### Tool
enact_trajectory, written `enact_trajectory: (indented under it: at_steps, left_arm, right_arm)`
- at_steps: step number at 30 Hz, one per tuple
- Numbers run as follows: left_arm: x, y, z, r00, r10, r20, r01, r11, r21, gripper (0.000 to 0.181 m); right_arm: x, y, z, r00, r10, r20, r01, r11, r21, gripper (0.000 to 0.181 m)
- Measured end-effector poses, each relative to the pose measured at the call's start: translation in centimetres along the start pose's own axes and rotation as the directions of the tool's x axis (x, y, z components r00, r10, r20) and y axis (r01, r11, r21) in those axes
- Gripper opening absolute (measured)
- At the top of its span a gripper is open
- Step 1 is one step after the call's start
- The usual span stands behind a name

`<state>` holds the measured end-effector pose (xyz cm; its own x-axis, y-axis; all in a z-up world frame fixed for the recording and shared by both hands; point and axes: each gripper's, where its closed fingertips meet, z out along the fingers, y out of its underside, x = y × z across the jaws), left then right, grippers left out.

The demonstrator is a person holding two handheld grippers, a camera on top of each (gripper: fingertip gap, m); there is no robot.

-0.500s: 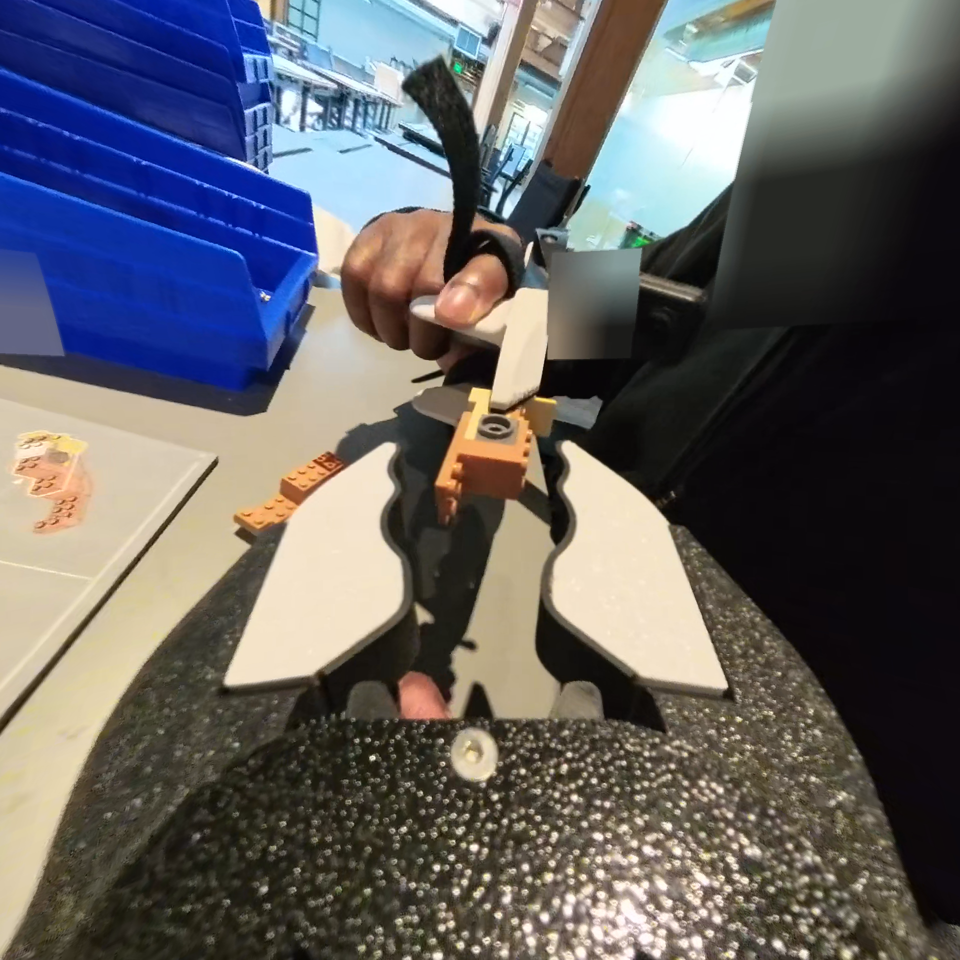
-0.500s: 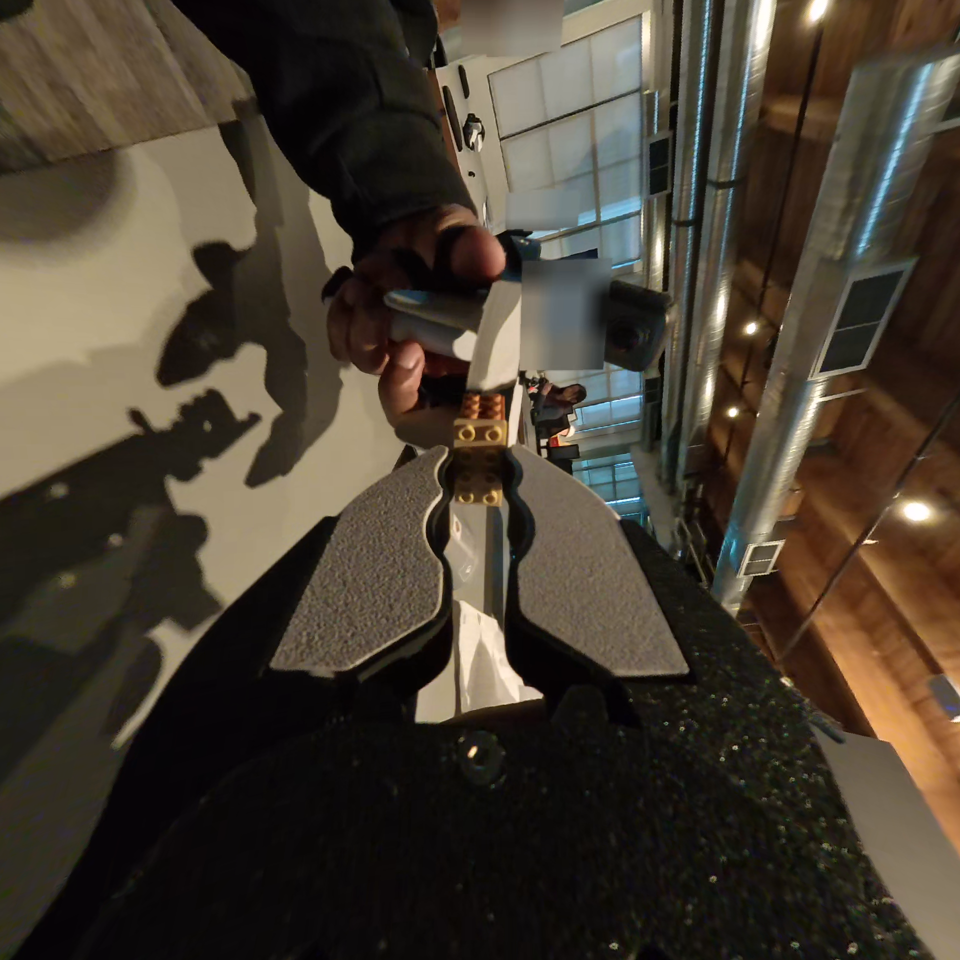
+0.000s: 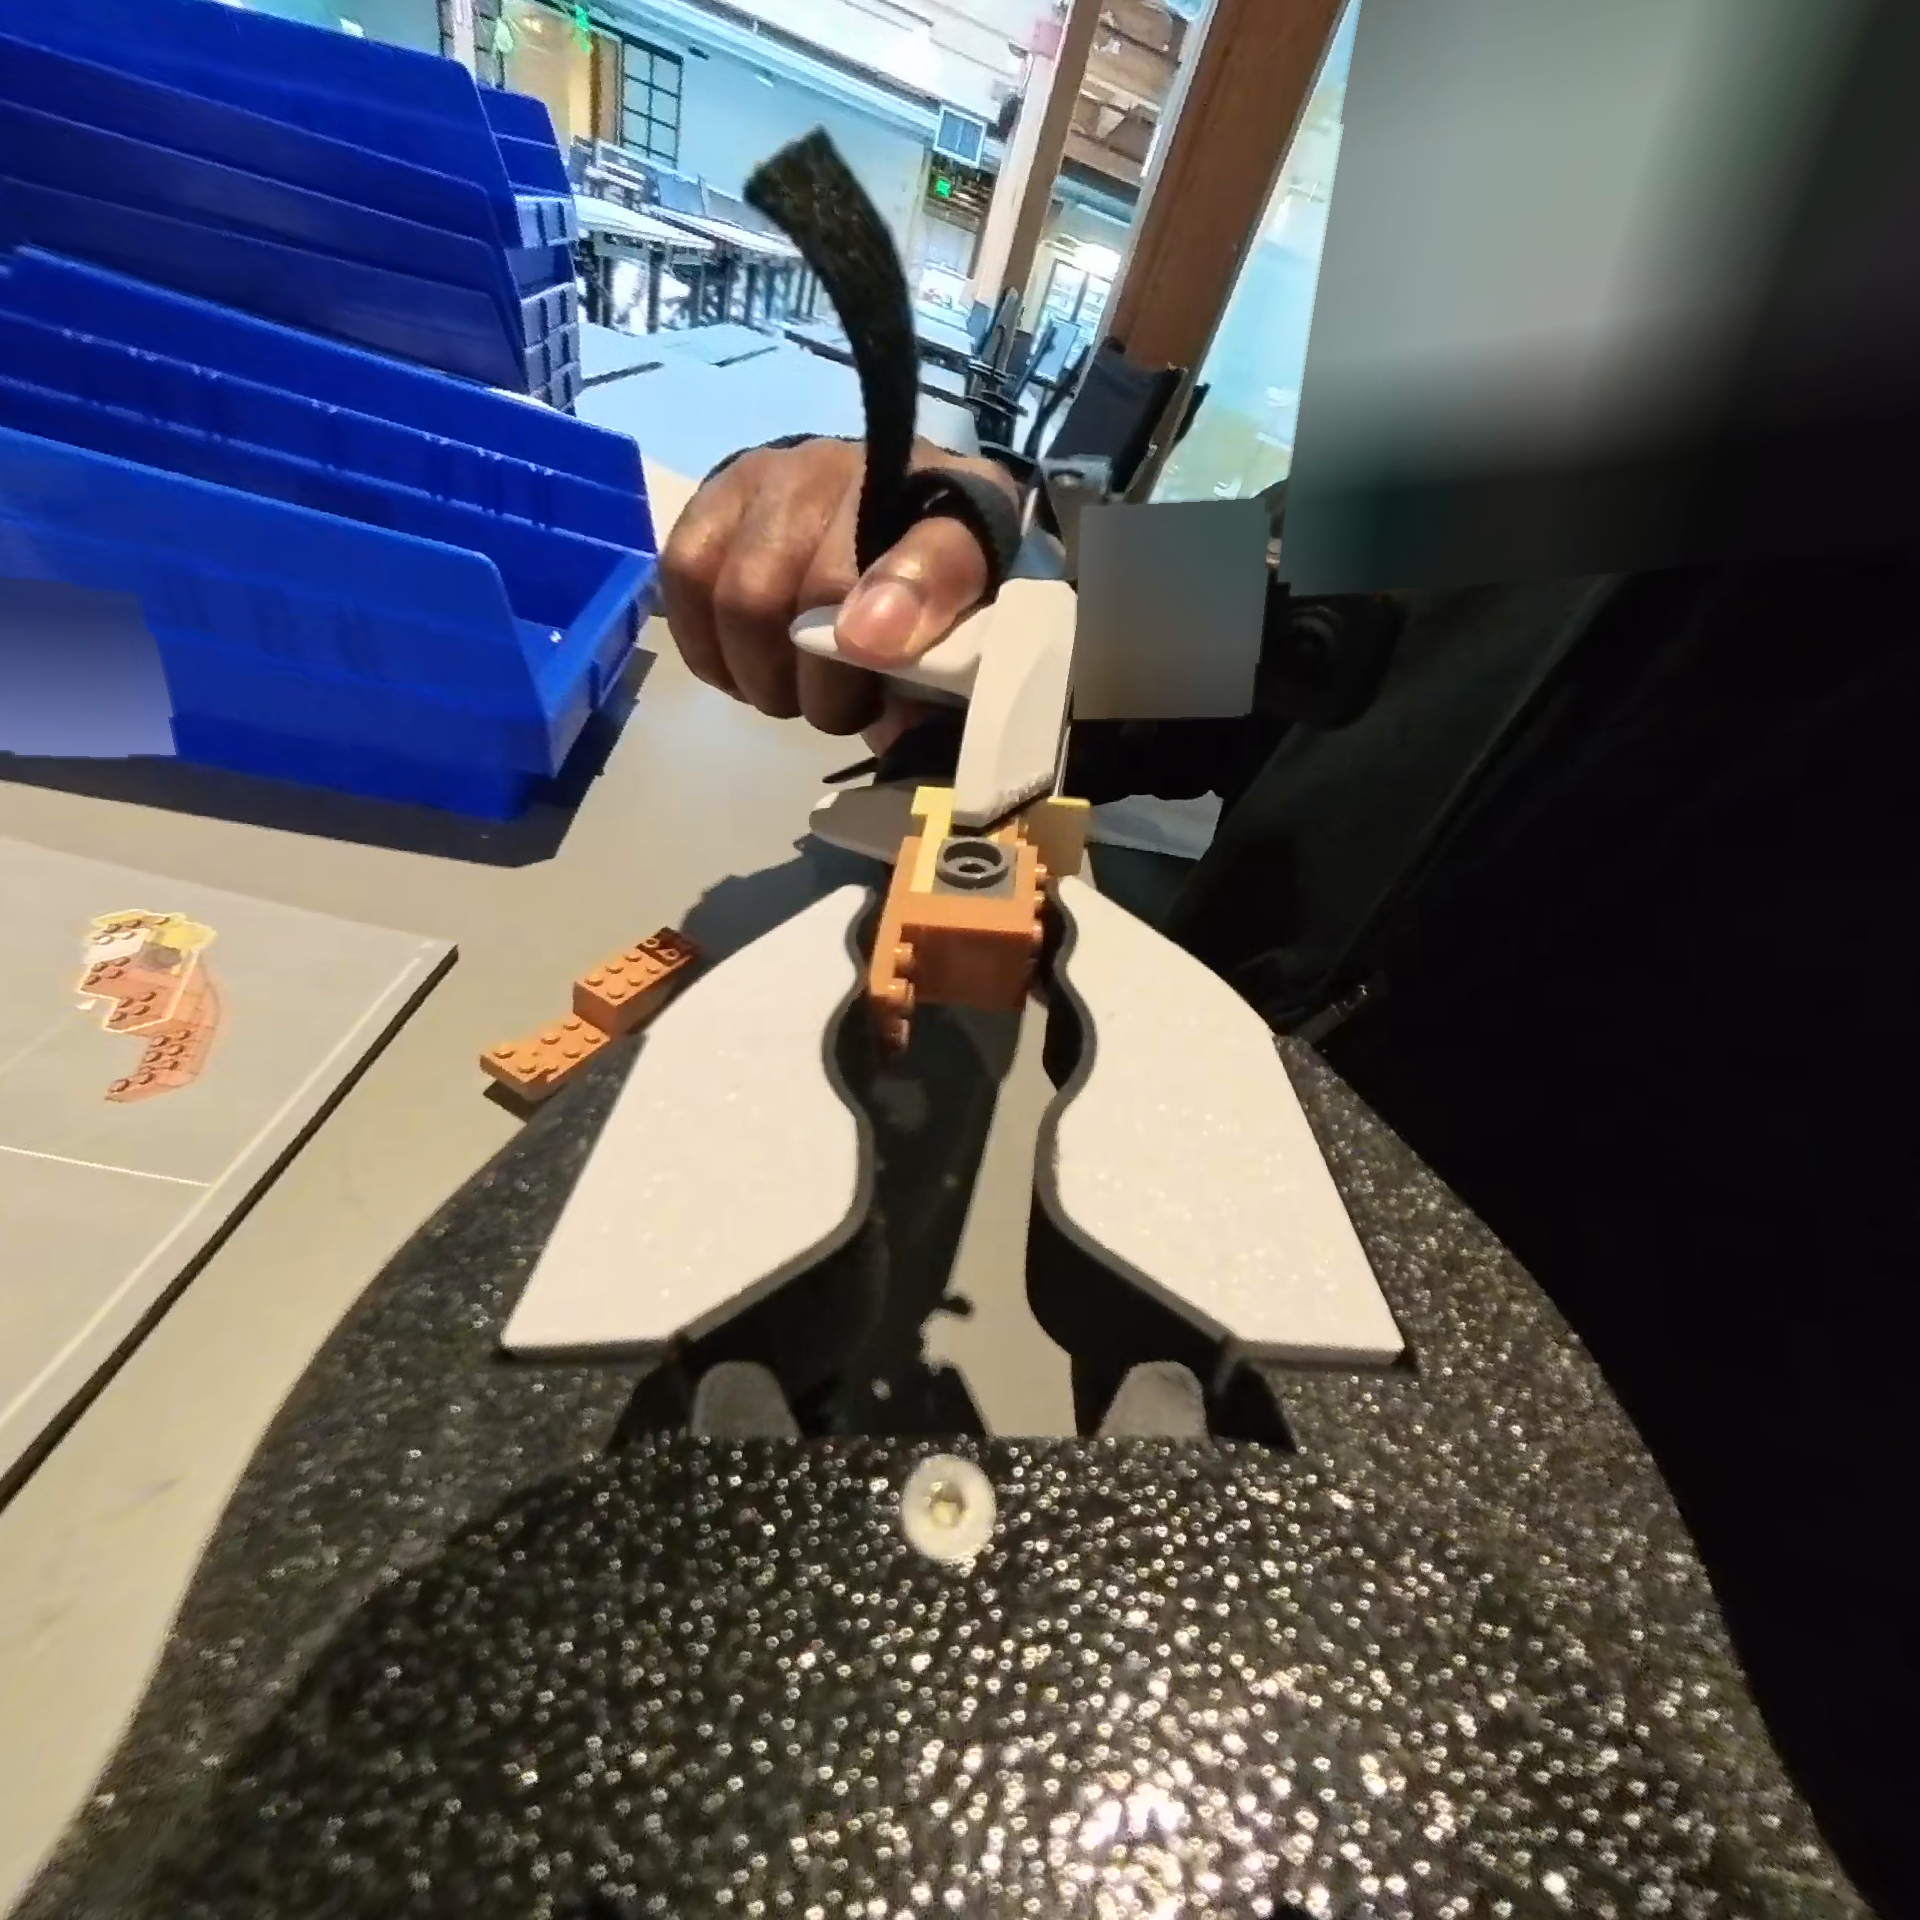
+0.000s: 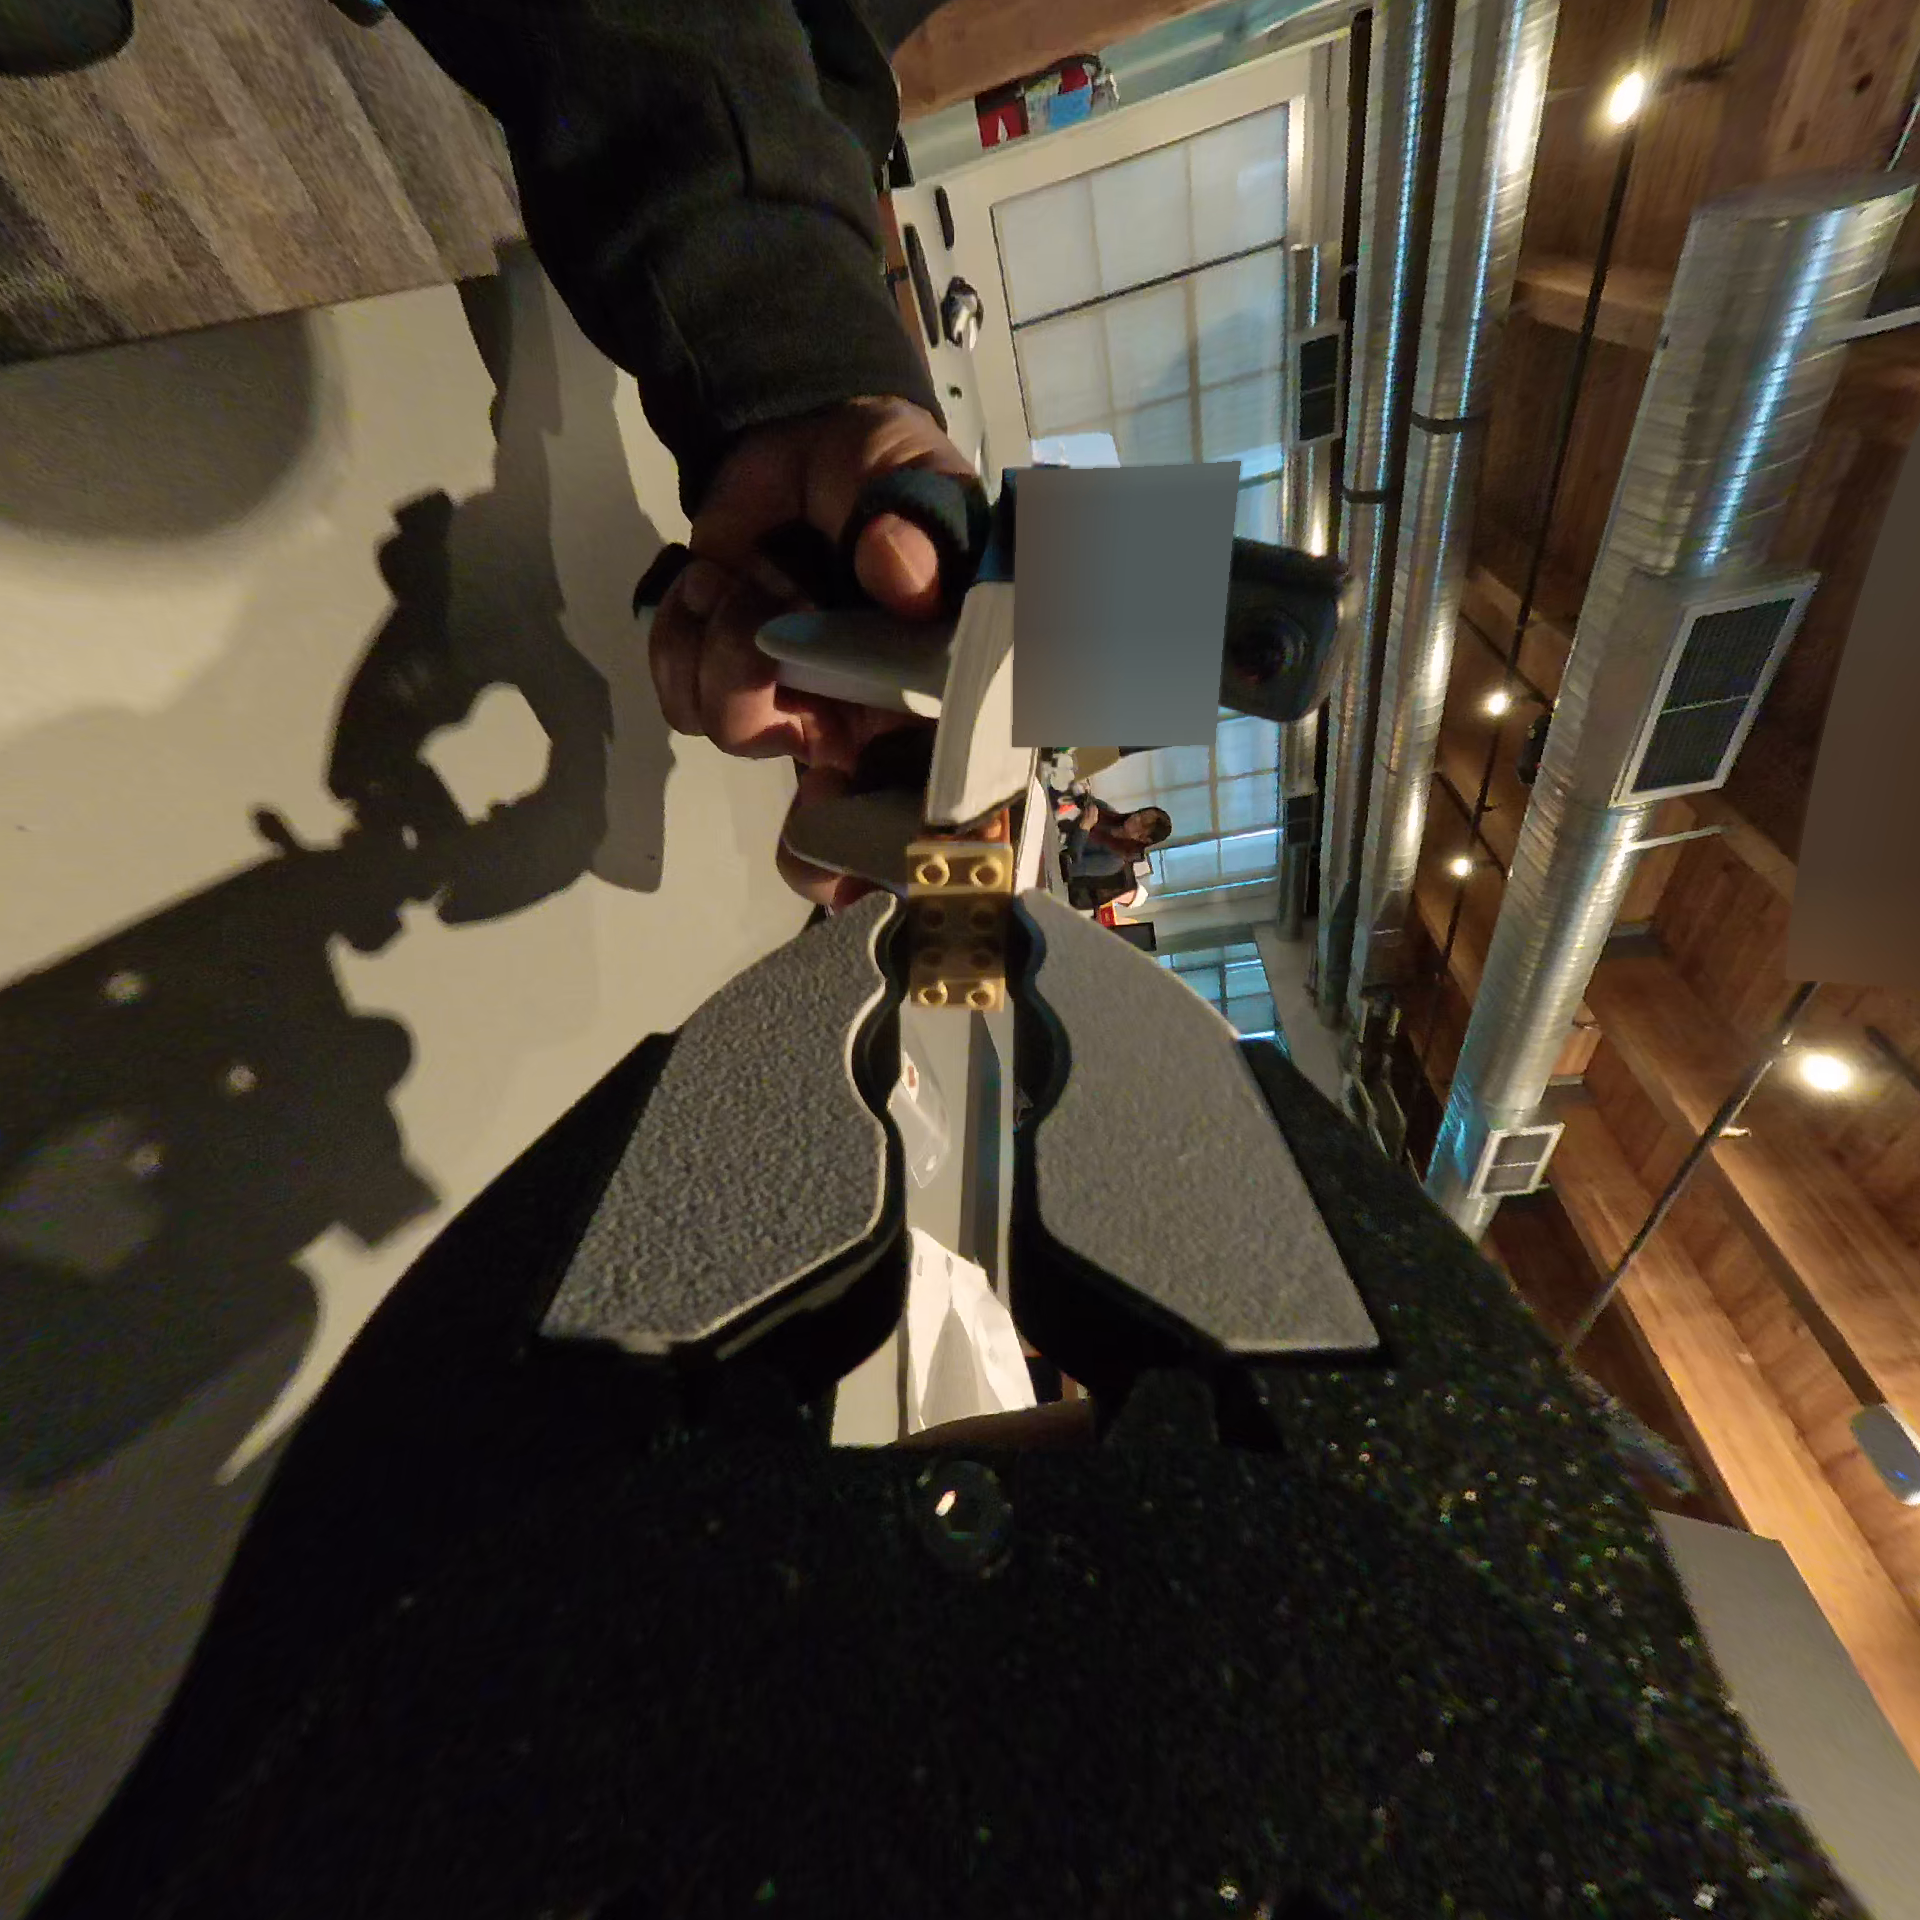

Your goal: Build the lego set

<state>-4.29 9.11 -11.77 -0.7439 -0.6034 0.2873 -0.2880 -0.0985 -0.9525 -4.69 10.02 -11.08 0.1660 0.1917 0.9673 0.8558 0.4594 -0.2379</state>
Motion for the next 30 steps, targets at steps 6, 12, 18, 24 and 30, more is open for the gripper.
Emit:
enact_trajectory:
  at_steps: [6,12,18,24,30]
  left_arm:
    - [0.3,0.0,0.3,1.0,0.013,0.013,-0.013,1.0,0.001,0.028]
    - [0.4,0.1,0.8,1.0,0.006,-0.004,-0.006,1.0,0.02,0.028]
    - [0.5,0.5,0.5,1.0,-0.017,-0.005,0.017,0.999,0.041,0.027]
    - [0.3,0.8,-0.1,0.997,-0.068,0.028,0.067,0.996,0.056,0.029]
    - [-0.5,0.7,-1.4,0.995,-0.034,0.089,0.023,0.993,0.119,0.052]
  right_arm:
    - [0.0,-0.3,-0.1,1.0,0.002,0.01,-0.002,1.0,0.007,0.016]
    - [-0.1,-0.7,-0.1,1.0,0.009,0.021,-0.009,1.0,0.024,0.016]
    - [-0.6,-1.0,0.3,0.999,0.019,0.031,-0.02,0.999,0.034,0.016]
    - [-1.0,-0.9,1.0,0.998,0.049,0.036,-0.05,0.998,0.03,0.016]
    - [-1.3,-0.1,1.9,0.972,0.229,0.05,-0.23,0.973,0.012,0.016]
